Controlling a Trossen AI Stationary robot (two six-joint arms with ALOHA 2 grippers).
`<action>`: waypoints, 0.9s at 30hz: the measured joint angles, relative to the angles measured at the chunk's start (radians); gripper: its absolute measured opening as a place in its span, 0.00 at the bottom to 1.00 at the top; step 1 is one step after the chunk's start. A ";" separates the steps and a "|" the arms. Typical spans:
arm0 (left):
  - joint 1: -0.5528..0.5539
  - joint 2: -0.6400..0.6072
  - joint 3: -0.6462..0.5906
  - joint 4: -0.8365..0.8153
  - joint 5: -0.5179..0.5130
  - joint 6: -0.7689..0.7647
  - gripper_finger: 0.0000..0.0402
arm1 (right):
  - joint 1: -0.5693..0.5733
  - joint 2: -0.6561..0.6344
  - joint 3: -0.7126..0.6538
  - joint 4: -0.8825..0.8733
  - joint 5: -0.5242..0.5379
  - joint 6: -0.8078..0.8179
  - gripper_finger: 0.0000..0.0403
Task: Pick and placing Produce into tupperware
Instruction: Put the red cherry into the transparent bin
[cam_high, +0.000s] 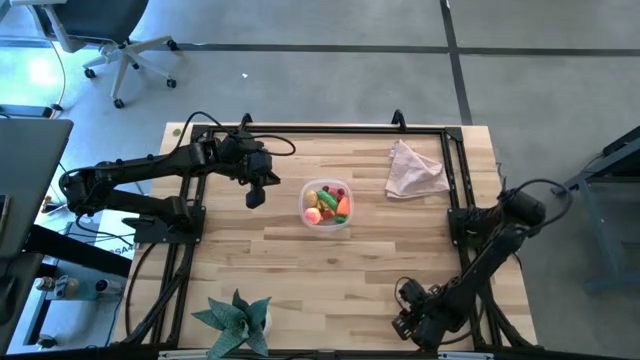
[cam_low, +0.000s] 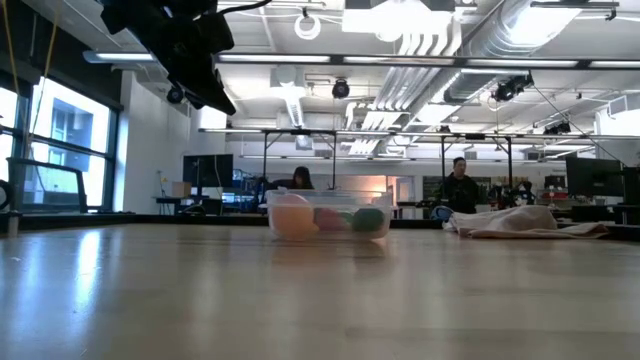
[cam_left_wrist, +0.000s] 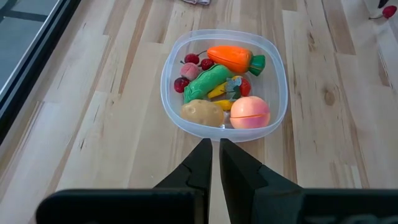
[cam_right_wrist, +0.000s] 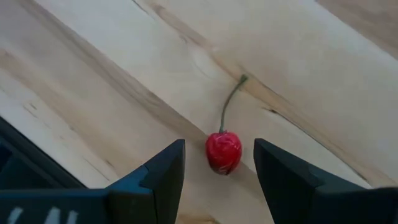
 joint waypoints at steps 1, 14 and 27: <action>0.000 0.000 0.000 0.000 0.000 0.000 0.05 | 0.000 0.004 0.000 0.001 0.000 -0.001 0.45; 0.000 0.000 0.000 0.000 0.000 0.000 0.05 | 0.000 0.013 0.000 0.000 0.002 0.014 0.45; 0.000 0.000 0.000 0.000 0.000 0.000 0.05 | 0.000 0.013 0.000 0.020 -0.005 0.028 0.39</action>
